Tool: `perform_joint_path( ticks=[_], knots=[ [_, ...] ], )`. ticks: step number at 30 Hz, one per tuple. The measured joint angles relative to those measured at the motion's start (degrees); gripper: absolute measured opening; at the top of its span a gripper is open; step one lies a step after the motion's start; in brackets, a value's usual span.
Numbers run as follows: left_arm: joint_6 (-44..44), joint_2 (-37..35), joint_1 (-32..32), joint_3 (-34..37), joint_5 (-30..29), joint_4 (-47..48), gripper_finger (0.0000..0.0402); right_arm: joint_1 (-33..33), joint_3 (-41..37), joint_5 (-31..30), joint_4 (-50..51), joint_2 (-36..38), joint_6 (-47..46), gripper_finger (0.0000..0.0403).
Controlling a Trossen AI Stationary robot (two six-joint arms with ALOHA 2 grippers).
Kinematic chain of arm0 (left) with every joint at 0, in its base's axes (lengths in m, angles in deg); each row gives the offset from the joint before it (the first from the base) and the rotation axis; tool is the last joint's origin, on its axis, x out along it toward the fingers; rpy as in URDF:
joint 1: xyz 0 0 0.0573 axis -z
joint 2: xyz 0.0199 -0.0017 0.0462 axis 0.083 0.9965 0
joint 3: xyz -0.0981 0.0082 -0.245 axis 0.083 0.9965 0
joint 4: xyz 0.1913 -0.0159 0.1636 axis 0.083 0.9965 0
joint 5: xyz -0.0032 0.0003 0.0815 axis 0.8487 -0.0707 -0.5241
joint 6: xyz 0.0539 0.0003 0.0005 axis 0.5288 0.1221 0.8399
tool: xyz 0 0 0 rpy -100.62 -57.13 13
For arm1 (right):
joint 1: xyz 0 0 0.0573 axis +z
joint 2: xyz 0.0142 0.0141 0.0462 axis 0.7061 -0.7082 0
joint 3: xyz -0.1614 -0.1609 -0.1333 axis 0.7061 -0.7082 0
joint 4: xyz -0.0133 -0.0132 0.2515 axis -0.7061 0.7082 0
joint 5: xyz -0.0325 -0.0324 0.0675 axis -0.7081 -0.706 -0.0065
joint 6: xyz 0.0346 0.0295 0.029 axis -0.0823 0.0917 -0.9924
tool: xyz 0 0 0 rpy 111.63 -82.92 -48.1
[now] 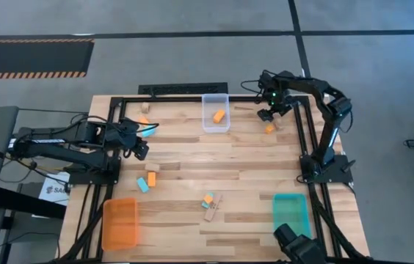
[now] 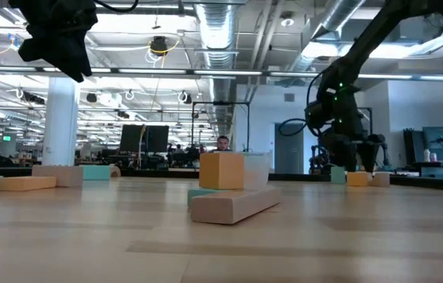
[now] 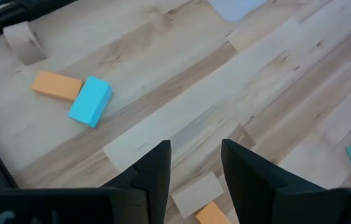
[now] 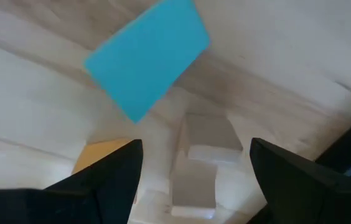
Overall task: Sort & place blocks by color
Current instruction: Put the light brown block into the transparent blue bin
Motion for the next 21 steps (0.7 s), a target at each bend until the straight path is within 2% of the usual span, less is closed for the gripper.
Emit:
perform_joint_path(
  ticks=[5,9,13,21],
  knots=[
    [-0.1,0.0,0.0,0.0,0.5,0.1,0.013,0.2,0.3,-1.0,0.1,-2.0,0.1,0.0314],
    [0.0,0.0,0.0,0.0,0.5,0.2,0.013,0.4,0.2,-1.2,0.2,-2.2,0.1,0.0291],
    [0.0,0.0,0.0,0.0,0.5,0.2,0.013,-0.3,0.2,-1.2,1.6,-2.2,-0.1,0.0249],
    [0.6,0.0,0.0,0.0,0.4,0.2,0.013,-1.1,0.3,-1.2,1.5,-2.1,0.1,0.0138]
  ],
)
